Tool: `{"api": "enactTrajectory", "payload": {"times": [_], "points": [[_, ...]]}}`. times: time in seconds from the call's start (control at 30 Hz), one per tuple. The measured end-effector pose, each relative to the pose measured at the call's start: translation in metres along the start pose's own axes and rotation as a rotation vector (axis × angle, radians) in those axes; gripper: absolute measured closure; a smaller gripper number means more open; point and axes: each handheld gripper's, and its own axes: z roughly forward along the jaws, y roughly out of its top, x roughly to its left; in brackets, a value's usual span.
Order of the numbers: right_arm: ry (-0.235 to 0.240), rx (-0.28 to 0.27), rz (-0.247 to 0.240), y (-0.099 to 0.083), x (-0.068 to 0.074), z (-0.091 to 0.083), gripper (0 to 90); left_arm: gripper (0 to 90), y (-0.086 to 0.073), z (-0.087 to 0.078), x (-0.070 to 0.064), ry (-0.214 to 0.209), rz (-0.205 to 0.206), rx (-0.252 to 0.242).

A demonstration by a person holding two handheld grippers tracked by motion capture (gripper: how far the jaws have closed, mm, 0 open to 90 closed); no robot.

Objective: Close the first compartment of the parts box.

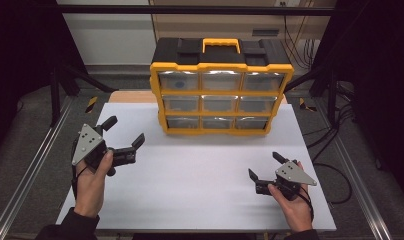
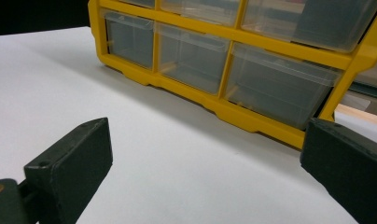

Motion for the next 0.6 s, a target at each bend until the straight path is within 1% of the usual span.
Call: {"api": "enactTrajectory", "payload": {"times": [0.1, 0.27, 0.37, 0.43, 0.6], "points": [[0.0, 0.002, -0.002, 0.0, 0.0, 0.0, 2.6, 0.0, -0.004, -0.004, 0.001, 0.006, 0.0, 0.004], [-0.003, 0.005, -0.003, -0.001, 0.0, 0.0, 2.6, 0.0, -0.011, -0.011, 0.004, 0.005, 0.001, 0.012], [-0.003, 0.007, -0.004, -0.001, 0.0, 0.0, 2.6, 0.0, -0.014, -0.016, 0.006, 0.005, -0.006, 0.0], [-0.003, 0.006, -0.003, -0.001, 0.0, 0.0, 2.6, 0.0, -0.015, -0.019, 0.007, 0.005, -0.004, -0.004], [-0.004, 0.006, -0.003, -0.001, 0.0, 0.0, 2.7, 0.0, -0.02, -0.025, 0.009, 0.015, -0.002, 0.002]]}}
